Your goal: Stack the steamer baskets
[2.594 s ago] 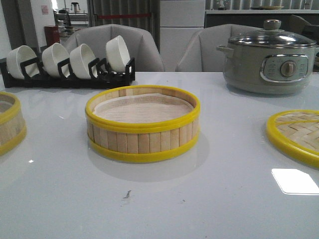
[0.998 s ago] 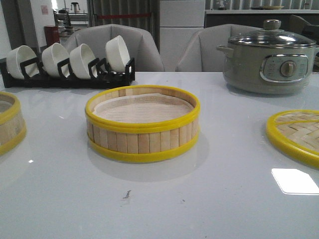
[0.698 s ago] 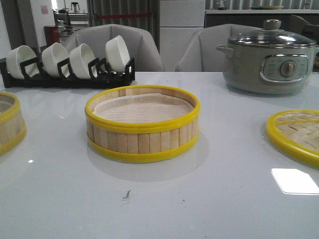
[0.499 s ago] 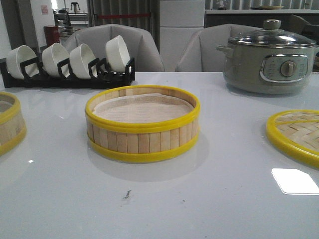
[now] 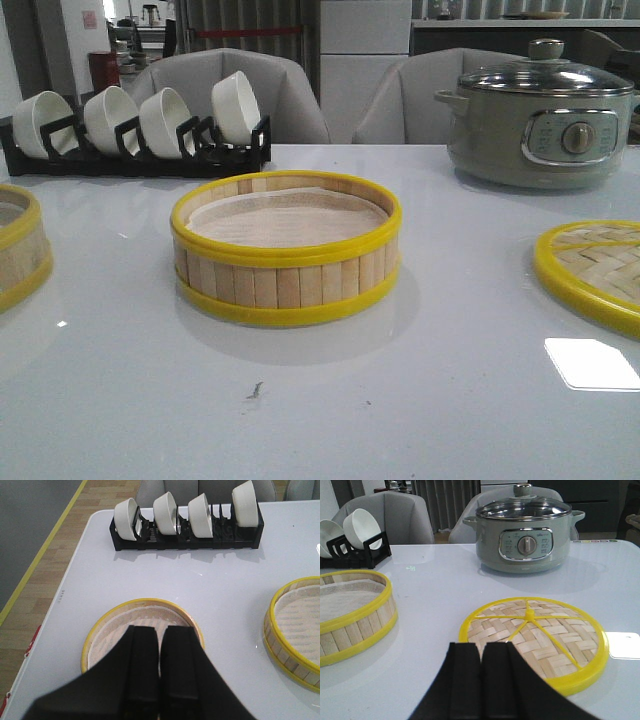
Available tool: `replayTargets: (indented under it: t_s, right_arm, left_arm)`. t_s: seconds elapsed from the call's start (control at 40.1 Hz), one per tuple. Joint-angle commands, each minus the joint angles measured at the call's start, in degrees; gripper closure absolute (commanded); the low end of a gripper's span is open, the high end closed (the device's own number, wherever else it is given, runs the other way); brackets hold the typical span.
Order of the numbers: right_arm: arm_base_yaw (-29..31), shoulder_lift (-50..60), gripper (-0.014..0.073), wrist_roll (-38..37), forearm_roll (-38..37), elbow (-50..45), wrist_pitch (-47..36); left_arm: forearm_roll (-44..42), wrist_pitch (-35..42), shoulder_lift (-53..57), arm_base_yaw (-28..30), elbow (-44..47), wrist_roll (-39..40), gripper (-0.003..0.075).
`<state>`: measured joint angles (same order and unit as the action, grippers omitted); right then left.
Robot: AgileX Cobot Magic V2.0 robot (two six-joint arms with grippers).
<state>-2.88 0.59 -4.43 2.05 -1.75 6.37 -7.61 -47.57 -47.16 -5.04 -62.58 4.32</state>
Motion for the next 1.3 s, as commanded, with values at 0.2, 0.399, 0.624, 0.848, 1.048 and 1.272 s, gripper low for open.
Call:
replayTargets:
  t_s: [0.2,0.399,0.624,0.848,1.048,1.272]
  right_arm:
    - [-0.1,1.2,0.0574,-0.1,-0.4,0.9,-5.0]
    - [0.1,1.2,0.0574,-0.1,-0.4,0.9,-5.6]
    - [-0.5,1.2,0.0574,-1.4,-0.4,2.3,-13.8]
    - [-6.1,-6.8,0.0574,-2.0,-0.1,16.7,2.3]
    - [-8.1,-27.1,0.0574,-2.0,-0.6,35.6,15.6]
    - [-8.1,-42.4,0.0574,-2.0,-0.6,48.3,16.6]
  left_arm:
    - [-0.6,4.7,-0.1,-0.3,-1.9,0.0,0.0635]
    - [-0.5,4.6,-0.1,-0.3,-1.9,0.0,0.0635]
    - [-0.3,4.1,-0.1,-0.3,-1.9,0.0,0.0635]
    - [-0.2,4.0,-0.1,-0.3,-1.9,0.0,0.0635]
    - [0.5,3.9,-0.1,-0.7,-1.9,0.0,0.0635]
    - [0.5,3.1,-0.1,-1.0,-1.9,0.0,0.0635]
